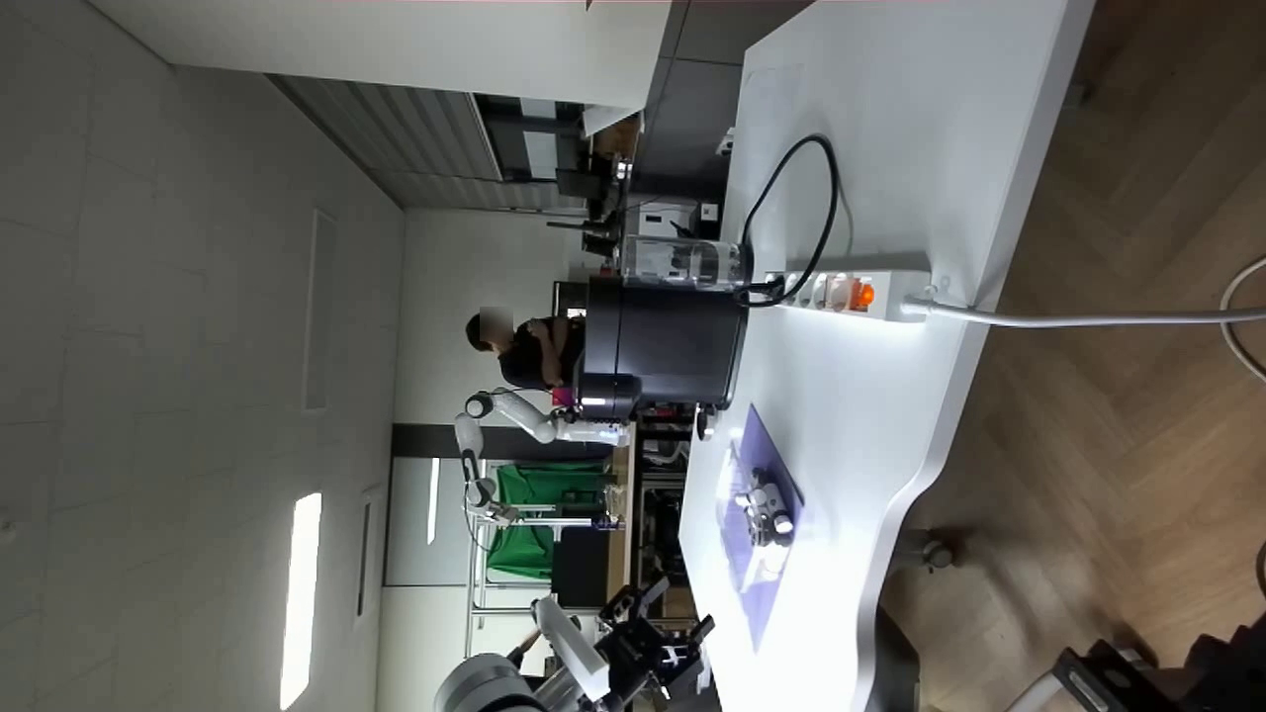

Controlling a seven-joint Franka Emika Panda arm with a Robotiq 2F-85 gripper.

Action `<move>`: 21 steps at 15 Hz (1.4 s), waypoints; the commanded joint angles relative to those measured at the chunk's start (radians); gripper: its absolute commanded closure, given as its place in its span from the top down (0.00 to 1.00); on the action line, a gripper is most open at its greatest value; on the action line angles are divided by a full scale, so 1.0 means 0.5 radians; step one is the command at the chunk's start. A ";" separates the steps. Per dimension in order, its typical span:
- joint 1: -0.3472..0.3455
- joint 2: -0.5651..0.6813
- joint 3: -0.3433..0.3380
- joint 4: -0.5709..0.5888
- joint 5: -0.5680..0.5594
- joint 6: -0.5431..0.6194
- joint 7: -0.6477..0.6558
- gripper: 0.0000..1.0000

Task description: Close the plastic container.

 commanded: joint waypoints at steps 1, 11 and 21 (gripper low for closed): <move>0.075 0.303 0.028 0.222 -0.174 -0.078 0.123 1.00; 0.435 0.668 -0.126 0.504 -0.511 -0.069 0.325 1.00; 0.420 0.803 -0.054 0.571 -1.056 -0.151 0.688 1.00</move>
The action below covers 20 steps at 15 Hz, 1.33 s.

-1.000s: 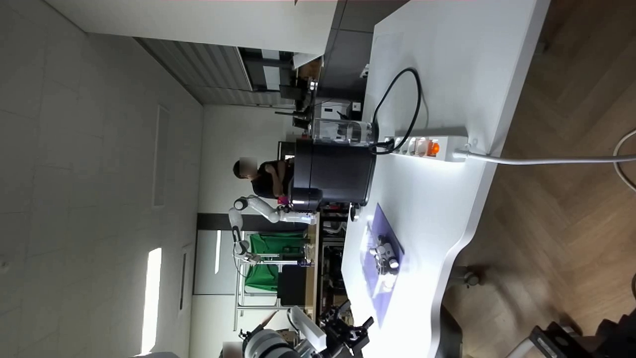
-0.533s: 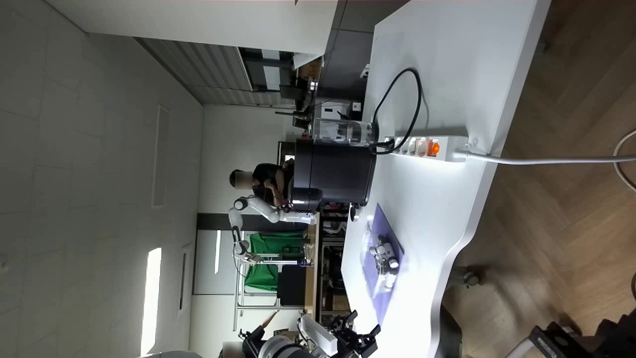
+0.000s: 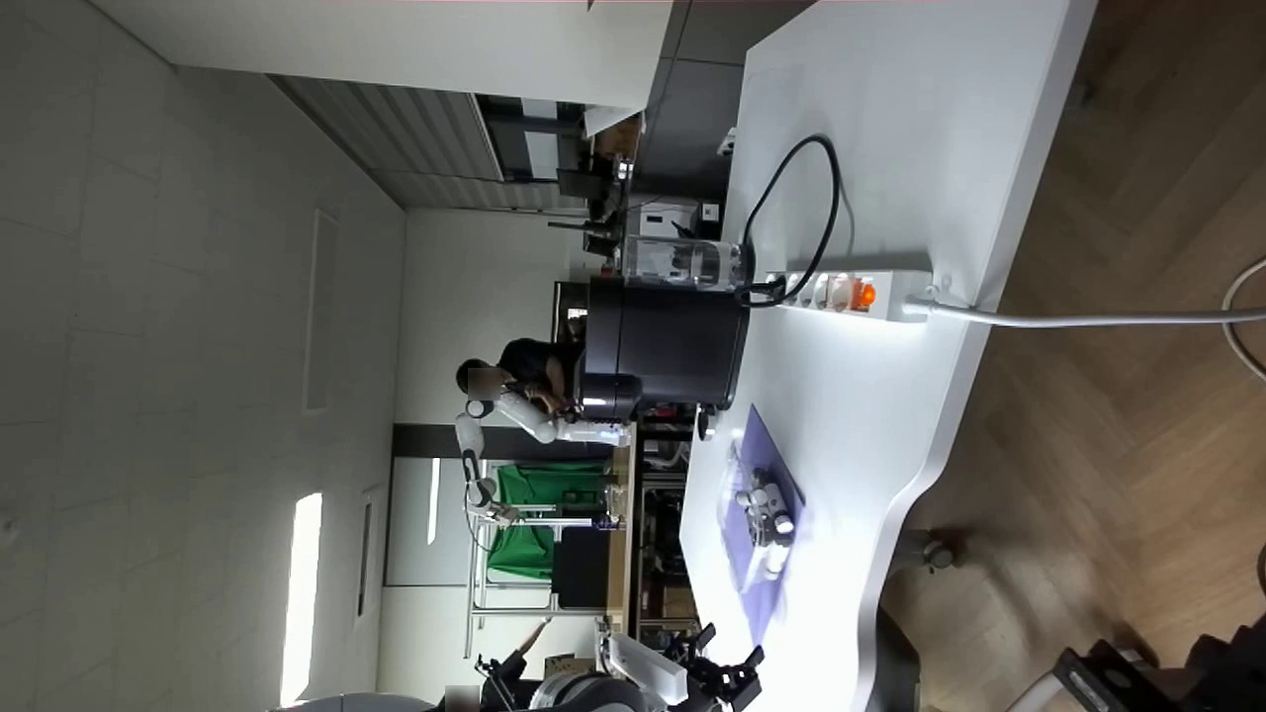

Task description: Close the plastic container.

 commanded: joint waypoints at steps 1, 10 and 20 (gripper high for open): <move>-0.013 0.045 0.046 0.029 -0.252 -0.088 0.231 1.00; -0.041 0.147 0.132 0.016 -0.652 -0.355 0.463 1.00; -0.036 0.223 0.159 0.007 -0.893 -0.572 0.533 1.00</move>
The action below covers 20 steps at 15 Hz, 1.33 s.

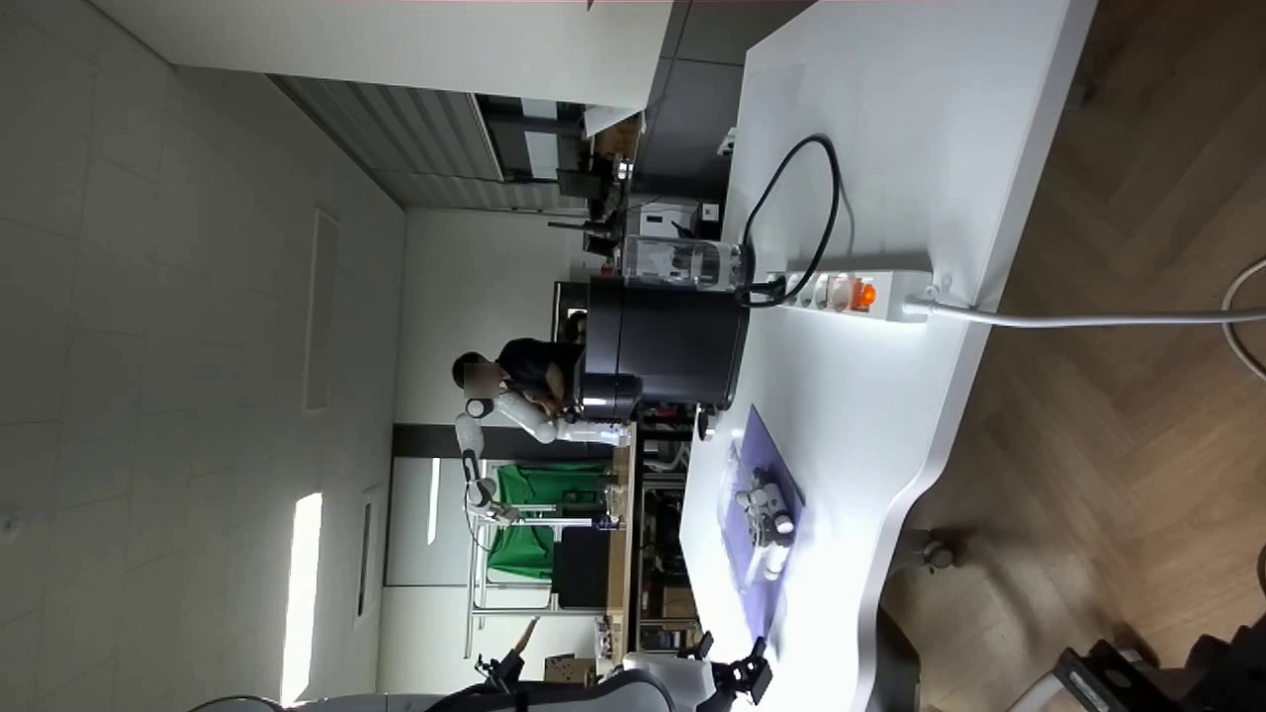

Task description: Close the plastic container.

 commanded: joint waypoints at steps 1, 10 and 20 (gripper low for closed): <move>-0.014 0.024 0.018 0.000 -0.133 -0.085 0.103 1.00; 0.059 0.070 0.021 -0.015 -0.238 -0.337 0.042 1.00; 0.196 0.003 -0.062 -0.035 -0.239 -0.450 0.074 1.00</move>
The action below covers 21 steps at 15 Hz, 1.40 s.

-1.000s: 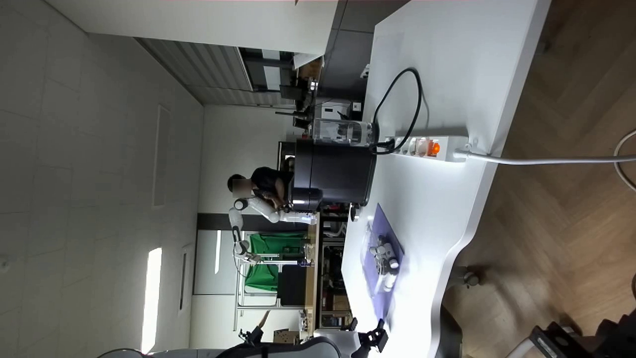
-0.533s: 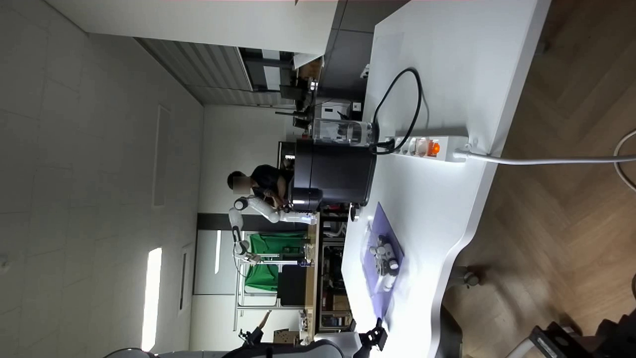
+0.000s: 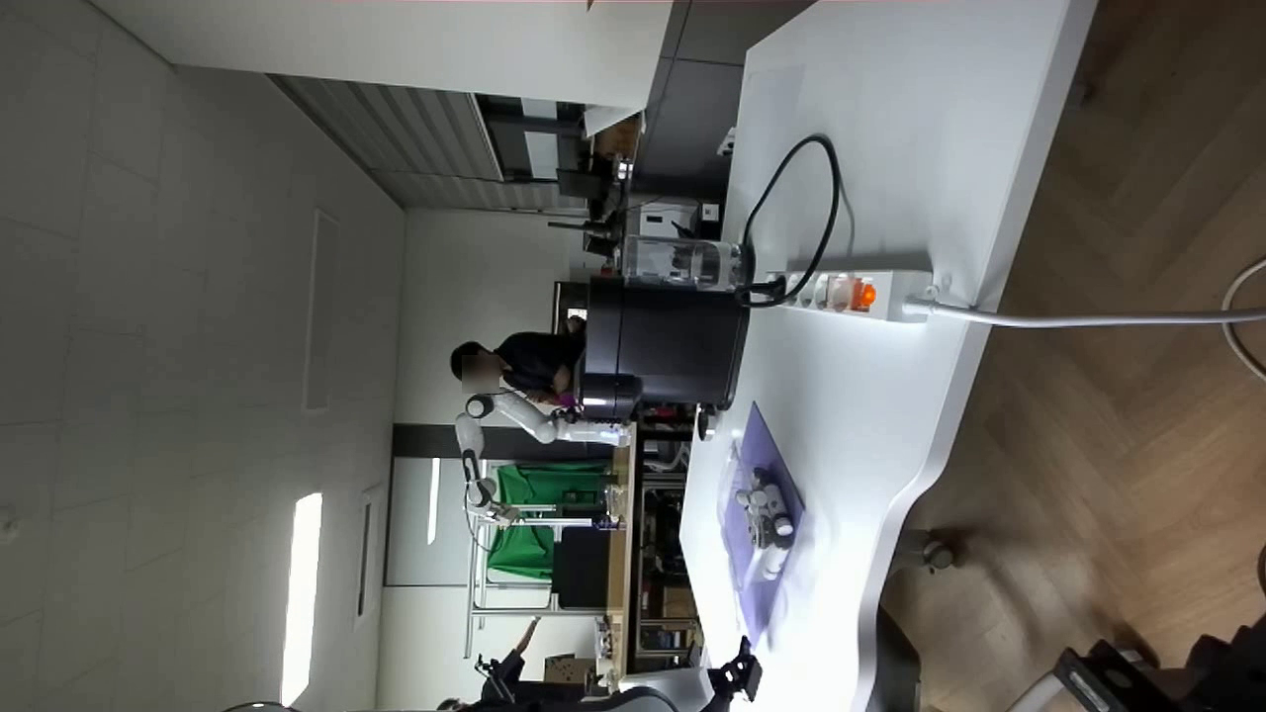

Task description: Close the plastic container.

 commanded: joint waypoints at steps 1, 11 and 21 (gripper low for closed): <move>0.089 -0.076 -0.083 -0.035 -0.050 -0.060 0.070 1.00; 0.190 -0.237 -0.205 -0.061 -0.049 -0.187 0.048 1.00; 0.001 -0.507 -0.177 -0.071 0.113 -0.095 -0.155 1.00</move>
